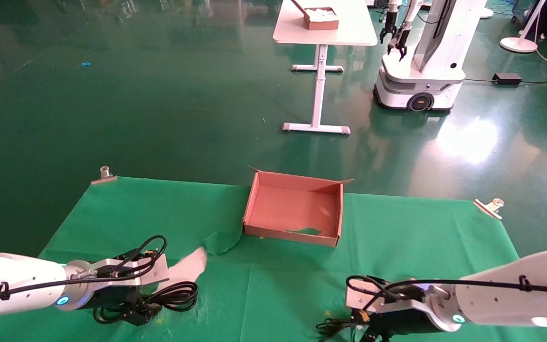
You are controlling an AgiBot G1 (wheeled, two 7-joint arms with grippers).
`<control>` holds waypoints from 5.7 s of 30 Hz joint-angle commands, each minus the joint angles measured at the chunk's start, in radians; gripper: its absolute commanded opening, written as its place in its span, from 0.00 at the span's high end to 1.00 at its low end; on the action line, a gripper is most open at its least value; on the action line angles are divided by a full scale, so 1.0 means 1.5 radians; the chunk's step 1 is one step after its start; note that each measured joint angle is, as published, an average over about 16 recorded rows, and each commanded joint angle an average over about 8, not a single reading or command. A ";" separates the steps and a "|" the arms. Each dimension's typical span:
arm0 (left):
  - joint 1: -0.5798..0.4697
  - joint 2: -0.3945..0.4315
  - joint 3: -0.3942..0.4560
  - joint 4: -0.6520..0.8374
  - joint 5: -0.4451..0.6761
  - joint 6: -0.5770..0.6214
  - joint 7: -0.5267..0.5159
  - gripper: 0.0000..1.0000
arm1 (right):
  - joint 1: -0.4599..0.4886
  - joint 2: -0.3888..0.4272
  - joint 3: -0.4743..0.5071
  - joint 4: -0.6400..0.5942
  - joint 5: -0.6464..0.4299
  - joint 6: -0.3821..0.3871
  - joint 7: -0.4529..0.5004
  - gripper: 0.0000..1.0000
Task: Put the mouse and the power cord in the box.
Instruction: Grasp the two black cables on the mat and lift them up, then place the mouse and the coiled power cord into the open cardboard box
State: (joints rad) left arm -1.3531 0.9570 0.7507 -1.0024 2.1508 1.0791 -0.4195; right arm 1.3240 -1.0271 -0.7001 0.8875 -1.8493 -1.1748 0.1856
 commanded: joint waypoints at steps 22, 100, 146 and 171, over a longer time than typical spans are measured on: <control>0.000 0.000 0.000 0.000 -0.002 0.001 0.000 1.00 | -0.001 0.002 0.001 0.003 0.004 0.000 0.001 1.00; -0.141 0.277 0.271 0.236 -0.309 -0.442 0.415 0.00 | 0.151 0.176 0.093 0.206 -0.017 0.002 0.185 1.00; -0.229 0.201 0.387 0.465 -0.304 -0.469 0.242 0.00 | 0.203 -0.244 -0.044 -0.241 -0.122 0.307 -0.040 0.00; -0.198 0.170 0.333 0.417 -0.355 -0.414 0.238 0.00 | 0.148 -0.153 0.015 -0.140 0.016 0.210 -0.028 0.00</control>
State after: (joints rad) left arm -1.6459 1.2074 1.2428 -0.3830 1.6125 0.4658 -0.0626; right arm 1.5456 -1.2566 -0.6784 0.6774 -1.8260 -0.8599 0.1432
